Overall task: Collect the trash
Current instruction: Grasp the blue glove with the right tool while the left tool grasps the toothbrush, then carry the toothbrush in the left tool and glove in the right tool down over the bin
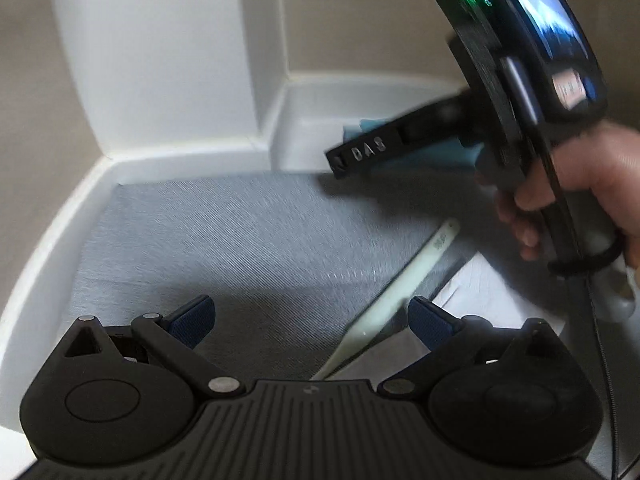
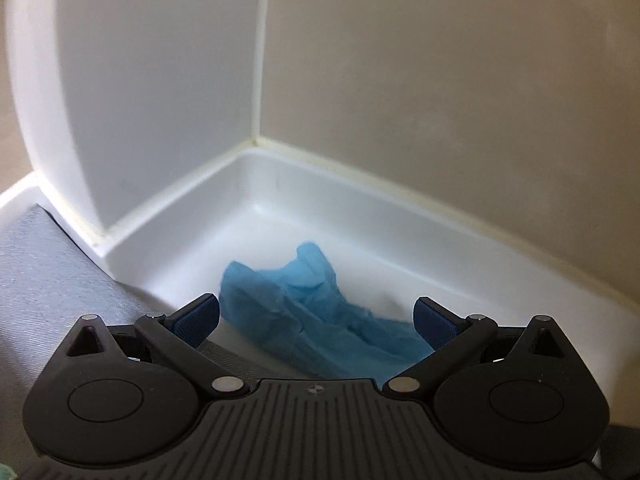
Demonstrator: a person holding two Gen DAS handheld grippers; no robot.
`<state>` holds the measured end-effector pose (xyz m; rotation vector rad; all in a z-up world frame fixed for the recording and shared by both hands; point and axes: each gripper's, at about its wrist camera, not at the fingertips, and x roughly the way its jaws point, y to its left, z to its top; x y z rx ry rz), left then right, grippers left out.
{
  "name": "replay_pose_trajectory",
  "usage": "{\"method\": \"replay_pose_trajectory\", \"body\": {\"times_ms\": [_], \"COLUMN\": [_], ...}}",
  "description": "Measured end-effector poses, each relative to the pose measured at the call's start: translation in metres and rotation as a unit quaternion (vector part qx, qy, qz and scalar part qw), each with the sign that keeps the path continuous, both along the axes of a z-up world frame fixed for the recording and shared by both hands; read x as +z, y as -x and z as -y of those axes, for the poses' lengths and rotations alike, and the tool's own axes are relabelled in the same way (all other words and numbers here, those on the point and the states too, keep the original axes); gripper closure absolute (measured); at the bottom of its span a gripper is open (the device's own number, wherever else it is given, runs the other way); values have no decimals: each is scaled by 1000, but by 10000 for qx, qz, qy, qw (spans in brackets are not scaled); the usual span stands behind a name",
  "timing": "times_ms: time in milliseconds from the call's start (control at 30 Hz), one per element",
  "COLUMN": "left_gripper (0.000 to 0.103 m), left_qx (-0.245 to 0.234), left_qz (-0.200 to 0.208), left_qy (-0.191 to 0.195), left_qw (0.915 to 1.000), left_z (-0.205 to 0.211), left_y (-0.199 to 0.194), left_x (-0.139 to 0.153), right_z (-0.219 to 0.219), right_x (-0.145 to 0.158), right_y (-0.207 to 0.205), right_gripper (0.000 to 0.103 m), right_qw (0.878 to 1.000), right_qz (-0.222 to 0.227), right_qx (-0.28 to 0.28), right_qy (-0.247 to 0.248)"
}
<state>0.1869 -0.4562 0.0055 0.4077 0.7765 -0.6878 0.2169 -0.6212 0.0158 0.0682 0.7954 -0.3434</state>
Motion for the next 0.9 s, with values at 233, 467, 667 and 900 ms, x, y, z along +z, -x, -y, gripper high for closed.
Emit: {"method": "replay_pose_trajectory", "body": {"times_ms": [233, 467, 667, 900], "left_gripper": [89, 91, 91, 91], "left_qx": [459, 957, 1114, 1150], "left_qz": [-39, -48, 99, 191], "left_qy": [270, 594, 970, 1189], "left_qw": [9986, 9936, 9890, 9860], "left_z": [-10, -55, -102, -139], "left_y": [-8, -4, 37, 90], "left_x": [11, 32, 66, 101], "right_z": [-21, -27, -32, -72], "right_x": [4, 53, 87, 98], "right_y": [12, 66, 125, 176], "right_gripper": [66, 65, 65, 65], "right_qw": [9960, 9784, 9622, 9551], "right_qz": [409, 2023, 2682, 2804], "right_qx": [268, 43, -185, -504], "right_qy": [744, 419, -446, -810]}}
